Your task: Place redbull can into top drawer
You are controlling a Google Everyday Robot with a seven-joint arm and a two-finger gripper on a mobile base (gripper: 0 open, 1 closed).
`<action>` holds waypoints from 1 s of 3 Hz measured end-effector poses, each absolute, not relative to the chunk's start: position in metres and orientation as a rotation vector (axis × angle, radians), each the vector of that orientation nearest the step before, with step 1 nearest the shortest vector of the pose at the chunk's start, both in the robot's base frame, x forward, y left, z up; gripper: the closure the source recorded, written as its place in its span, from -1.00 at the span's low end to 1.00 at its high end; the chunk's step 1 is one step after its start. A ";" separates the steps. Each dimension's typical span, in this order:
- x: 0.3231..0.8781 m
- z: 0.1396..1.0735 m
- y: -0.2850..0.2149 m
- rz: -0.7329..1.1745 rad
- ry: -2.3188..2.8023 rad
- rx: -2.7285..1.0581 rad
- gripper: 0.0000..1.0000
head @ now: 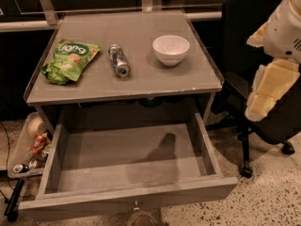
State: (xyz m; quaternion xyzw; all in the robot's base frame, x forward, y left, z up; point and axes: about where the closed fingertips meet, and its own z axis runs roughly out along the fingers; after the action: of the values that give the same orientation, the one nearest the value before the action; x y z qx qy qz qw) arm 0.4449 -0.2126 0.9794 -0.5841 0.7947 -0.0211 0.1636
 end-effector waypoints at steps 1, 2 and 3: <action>0.471 0.986 -0.193 -0.015 2.315 -1.624 -1.00; 0.499 0.995 -0.157 0.015 2.311 -1.657 -1.00; 0.505 0.999 -0.148 0.010 2.280 -1.654 -1.00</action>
Offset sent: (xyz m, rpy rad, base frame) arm 0.0754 0.0977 0.0240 0.0101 0.1418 0.0243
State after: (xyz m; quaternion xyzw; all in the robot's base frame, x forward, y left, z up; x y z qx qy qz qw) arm 0.5052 -0.1480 0.9994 -0.5796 0.7987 0.0034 0.1618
